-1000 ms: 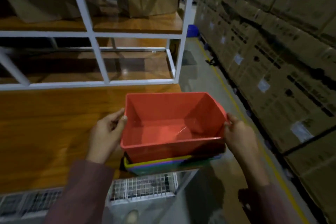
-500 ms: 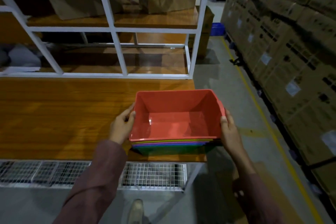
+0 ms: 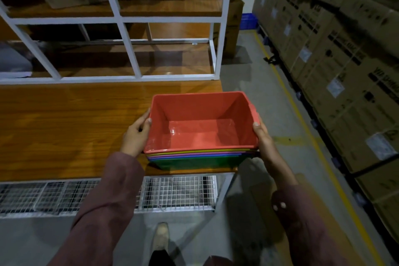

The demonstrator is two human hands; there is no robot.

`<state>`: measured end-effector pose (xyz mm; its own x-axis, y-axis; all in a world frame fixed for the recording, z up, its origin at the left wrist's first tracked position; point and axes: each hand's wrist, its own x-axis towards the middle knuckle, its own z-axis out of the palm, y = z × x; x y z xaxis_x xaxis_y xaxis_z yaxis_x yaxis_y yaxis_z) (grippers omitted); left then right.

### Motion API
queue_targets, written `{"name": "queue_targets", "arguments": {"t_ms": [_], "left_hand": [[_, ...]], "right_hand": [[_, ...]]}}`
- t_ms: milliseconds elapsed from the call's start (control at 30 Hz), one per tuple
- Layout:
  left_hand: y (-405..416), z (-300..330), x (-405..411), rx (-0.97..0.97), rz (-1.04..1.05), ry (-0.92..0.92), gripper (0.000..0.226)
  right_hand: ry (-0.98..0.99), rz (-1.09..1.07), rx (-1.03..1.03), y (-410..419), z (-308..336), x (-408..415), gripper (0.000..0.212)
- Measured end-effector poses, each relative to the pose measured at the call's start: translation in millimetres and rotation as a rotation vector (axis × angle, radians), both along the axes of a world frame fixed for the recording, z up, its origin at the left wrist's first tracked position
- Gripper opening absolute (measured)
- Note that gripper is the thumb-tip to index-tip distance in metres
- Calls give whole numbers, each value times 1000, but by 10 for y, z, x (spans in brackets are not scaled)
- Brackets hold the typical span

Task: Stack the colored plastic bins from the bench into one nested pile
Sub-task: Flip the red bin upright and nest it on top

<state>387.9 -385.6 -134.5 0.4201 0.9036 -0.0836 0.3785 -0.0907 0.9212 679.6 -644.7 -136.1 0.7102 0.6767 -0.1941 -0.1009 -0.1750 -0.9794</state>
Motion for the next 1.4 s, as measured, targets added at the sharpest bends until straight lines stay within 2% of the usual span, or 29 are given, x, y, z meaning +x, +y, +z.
{"name": "queue_targets", "arguments": {"t_ms": [167, 533, 700, 867, 967, 1067, 1133, 1200, 1333, 1367, 1400], "left_hand": [[-92, 54, 3, 2, -4, -25, 30], [-173, 17, -58, -24, 37, -27, 39], [-234, 67, -19, -39, 61, -69, 43], [-282, 100, -16, -82, 66, -125, 44], [-295, 99, -23, -79, 58, -146, 44], [-298, 128, -20, -88, 54, -137, 44], [-308, 134, -21, -95, 46, -127, 44], [-301, 140, -24, -91, 40, -120, 45], [-264, 135, -46, -61, 20, -64, 46], [-257, 146, -62, -48, 2, -28, 49], [-228, 164, -84, -22, -33, 18, 54]], "right_hand": [[0, -16, -20, 12, -10, -17, 73], [-29, 0, 30, -7, -116, 4, 70], [-5, -17, 36, -13, -139, 6, 53], [-3, -35, 42, 9, -151, 1, 69], [-18, -23, 72, 0, -145, -2, 59], [-45, -23, 77, -34, -84, -51, 68], [-33, -15, 44, -60, -73, -60, 67], [-21, -18, 15, -74, -15, -85, 55], [-119, 13, -78, -101, 62, -80, 45], [-166, 27, -130, -116, 107, -97, 48], [-242, 44, -176, -111, 106, -53, 61]]}}
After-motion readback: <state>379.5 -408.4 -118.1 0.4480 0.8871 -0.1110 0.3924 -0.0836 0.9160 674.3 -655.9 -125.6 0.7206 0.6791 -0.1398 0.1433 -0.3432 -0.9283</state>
